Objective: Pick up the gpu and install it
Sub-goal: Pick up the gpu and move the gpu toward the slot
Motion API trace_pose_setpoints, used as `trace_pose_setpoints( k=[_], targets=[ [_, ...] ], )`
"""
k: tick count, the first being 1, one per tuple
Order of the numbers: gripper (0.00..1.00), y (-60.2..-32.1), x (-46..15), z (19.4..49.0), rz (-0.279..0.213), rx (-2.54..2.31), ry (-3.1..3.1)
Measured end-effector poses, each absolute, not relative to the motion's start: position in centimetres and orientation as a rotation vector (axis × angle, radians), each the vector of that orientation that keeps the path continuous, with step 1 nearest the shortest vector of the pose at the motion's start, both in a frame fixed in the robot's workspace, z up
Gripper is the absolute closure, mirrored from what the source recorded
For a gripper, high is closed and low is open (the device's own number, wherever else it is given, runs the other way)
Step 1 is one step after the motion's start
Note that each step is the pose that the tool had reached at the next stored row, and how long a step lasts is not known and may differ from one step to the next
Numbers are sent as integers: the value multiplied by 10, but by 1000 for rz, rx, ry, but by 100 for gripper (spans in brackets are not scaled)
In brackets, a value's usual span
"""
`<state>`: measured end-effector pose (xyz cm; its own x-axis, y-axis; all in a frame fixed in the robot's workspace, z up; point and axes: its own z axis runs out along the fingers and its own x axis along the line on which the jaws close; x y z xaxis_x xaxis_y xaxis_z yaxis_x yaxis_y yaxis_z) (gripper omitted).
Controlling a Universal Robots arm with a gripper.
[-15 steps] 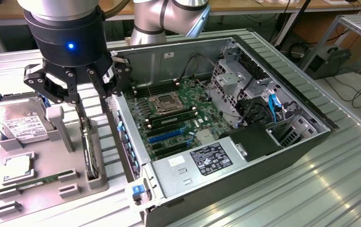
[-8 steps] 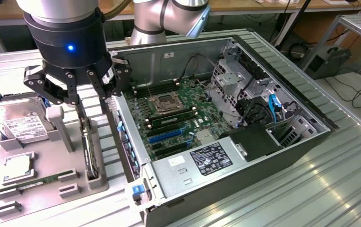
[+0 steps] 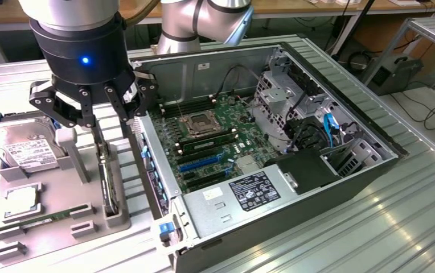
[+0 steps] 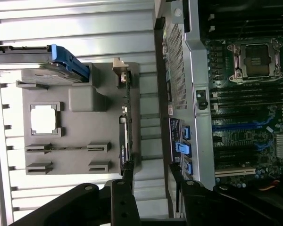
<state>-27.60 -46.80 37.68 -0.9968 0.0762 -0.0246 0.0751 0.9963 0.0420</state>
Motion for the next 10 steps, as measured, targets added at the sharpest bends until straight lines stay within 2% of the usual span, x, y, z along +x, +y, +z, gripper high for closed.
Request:
trace_pose_setpoints(
  k=[10],
  targets=[
    [58, -468, -276, 374, 64, 118, 3112]
  ],
)
